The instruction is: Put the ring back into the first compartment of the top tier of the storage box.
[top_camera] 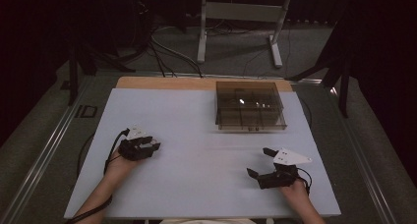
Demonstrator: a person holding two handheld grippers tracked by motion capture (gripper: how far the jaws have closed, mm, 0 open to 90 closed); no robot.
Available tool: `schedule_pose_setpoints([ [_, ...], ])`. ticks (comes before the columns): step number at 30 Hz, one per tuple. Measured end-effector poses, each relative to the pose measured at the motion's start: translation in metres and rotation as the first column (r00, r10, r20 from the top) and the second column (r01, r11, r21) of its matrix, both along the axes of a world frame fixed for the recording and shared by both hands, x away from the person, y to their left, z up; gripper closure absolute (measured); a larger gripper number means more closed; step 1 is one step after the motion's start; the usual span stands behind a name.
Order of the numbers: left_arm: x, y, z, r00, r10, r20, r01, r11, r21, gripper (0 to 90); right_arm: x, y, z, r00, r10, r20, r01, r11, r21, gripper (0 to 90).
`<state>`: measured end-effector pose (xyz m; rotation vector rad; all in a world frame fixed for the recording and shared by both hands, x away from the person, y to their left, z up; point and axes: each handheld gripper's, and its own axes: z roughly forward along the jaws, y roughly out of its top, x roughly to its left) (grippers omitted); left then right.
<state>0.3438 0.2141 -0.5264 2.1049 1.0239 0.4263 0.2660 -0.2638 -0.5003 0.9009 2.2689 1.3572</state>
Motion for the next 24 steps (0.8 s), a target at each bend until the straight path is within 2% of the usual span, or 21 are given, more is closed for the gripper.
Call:
schedule_pose_setpoints([
  [1,0.0004,-0.0006,0.0001,0.9999,-0.007,0.008,0.006,0.9998,0.019,57.7,0.0000,0.0000,0.0000,1.0000,0.000,0.000,0.000,1.000,-0.001,4.2],
  [3,0.0015,-0.0023,-0.0012,0.9998,-0.020,-0.002,0.020,0.9990,0.040,61.2,-0.0001,0.0000,-0.0001,1.0000,-0.001,-0.004,0.001,1.000,0.000,4.2],
  [6,0.0026,-0.0034,-0.0013,0.9997,-0.026,0.003,0.026,0.9979,0.060,65.1,0.0000,0.0000,-0.0001,1.0000,-0.004,-0.004,0.004,1.000,0.000,4.2],
  [11,0.0044,-0.0017,-0.0017,0.9995,-0.033,-0.006,0.033,0.9983,0.048,73.9,-0.0002,0.0001,0.0000,1.0000,-0.004,-0.005,0.004,1.000,-0.002,4.2],
  [16,0.0056,-0.0021,-0.0015,0.9991,-0.042,-0.006,0.043,0.9974,0.058,86.1,0.0000,0.0003,-0.0001,1.0000,-0.004,-0.006,0.004,1.000,-0.003,4.2],
  [24,0.0063,-0.0009,-0.0013,0.9995,-0.027,-0.016,0.028,0.9989,0.037,89.5,0.0001,0.0001,0.0001,1.0000,-0.005,-0.007,0.005,1.000,-0.001,4.2],
])
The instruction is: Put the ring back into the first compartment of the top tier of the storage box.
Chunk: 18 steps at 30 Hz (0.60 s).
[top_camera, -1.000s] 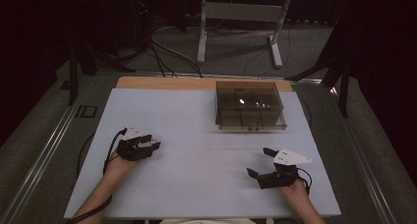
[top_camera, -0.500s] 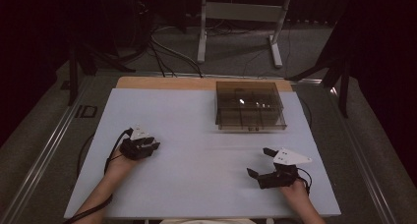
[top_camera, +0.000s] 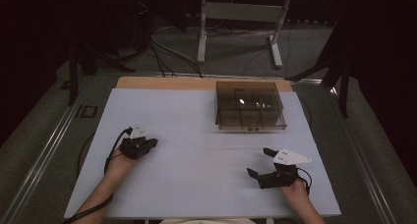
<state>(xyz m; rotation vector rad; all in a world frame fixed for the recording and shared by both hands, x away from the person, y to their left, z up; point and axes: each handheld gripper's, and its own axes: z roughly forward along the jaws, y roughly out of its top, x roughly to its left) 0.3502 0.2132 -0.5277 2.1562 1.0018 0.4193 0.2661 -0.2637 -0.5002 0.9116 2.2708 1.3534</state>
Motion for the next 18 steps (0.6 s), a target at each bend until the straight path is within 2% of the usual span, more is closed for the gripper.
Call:
schedule_pose_setpoints([
  [9,-0.002,0.004,0.006,0.9997,0.025,-0.004,-0.025,0.9986,-0.047,89.6,0.000,0.000,0.000,1.0000,0.000,0.002,0.000,1.000,0.002,4.2],
  [16,-0.004,0.004,0.013,0.9998,0.020,-0.002,-0.020,0.9957,-0.090,89.6,0.000,0.000,0.000,1.0000,0.001,0.000,-0.001,1.000,0.003,4.2],
  [18,-0.005,0.003,0.015,0.9999,0.013,0.004,-0.013,0.9960,-0.088,89.6,0.000,0.000,0.000,1.0000,-0.001,0.000,0.001,1.000,0.005,4.2],
])
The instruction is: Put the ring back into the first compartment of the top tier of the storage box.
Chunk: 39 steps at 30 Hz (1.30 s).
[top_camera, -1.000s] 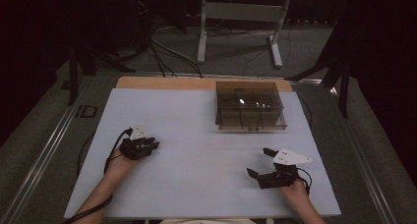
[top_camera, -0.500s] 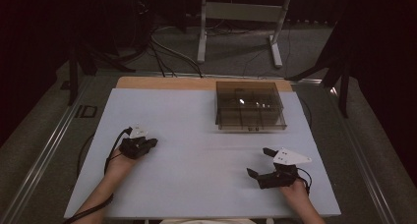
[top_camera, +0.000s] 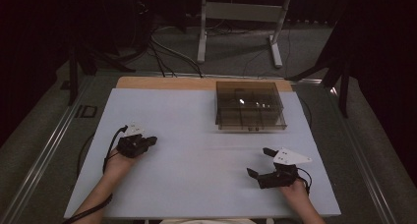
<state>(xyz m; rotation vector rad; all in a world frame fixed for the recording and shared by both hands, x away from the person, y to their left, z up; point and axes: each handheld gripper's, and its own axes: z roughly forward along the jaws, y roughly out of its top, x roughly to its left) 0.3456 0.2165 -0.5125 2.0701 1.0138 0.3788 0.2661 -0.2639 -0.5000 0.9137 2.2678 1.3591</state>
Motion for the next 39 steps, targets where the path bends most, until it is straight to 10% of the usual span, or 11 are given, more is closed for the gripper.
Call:
schedule_pose_setpoints([
  [39,-0.001,-0.041,0.037,0.9887,-0.146,0.033,0.149,0.9856,-0.081,89.5,0.000,-0.002,0.001,1.0000,-0.001,0.007,0.001,1.000,0.004,4.3],
])
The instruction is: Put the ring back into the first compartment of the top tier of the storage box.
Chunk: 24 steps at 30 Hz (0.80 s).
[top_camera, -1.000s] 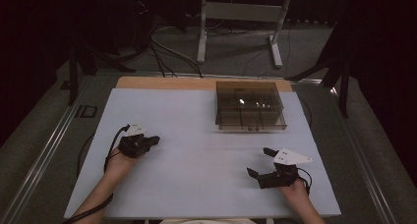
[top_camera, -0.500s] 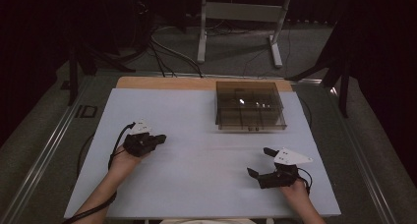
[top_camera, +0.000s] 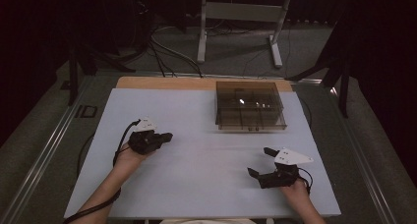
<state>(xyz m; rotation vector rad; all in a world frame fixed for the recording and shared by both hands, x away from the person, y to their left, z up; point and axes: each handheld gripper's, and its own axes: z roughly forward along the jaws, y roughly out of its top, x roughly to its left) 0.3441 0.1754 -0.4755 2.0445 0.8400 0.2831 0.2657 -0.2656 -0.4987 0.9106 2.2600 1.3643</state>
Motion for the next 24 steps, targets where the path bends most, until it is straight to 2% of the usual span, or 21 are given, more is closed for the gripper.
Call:
schedule_pose_setpoints([
  [4,0.001,-0.003,0.003,0.9999,-0.010,0.002,0.010,0.9998,-0.015,89.5,0.000,0.000,0.000,1.0000,0.001,0.001,-0.001,1.000,-0.001,4.2],
  [24,0.007,-0.021,0.017,0.9970,-0.076,0.015,0.077,0.9964,-0.035,89.5,0.000,0.000,0.000,1.0000,0.002,0.001,-0.002,1.000,0.002,4.2],
])
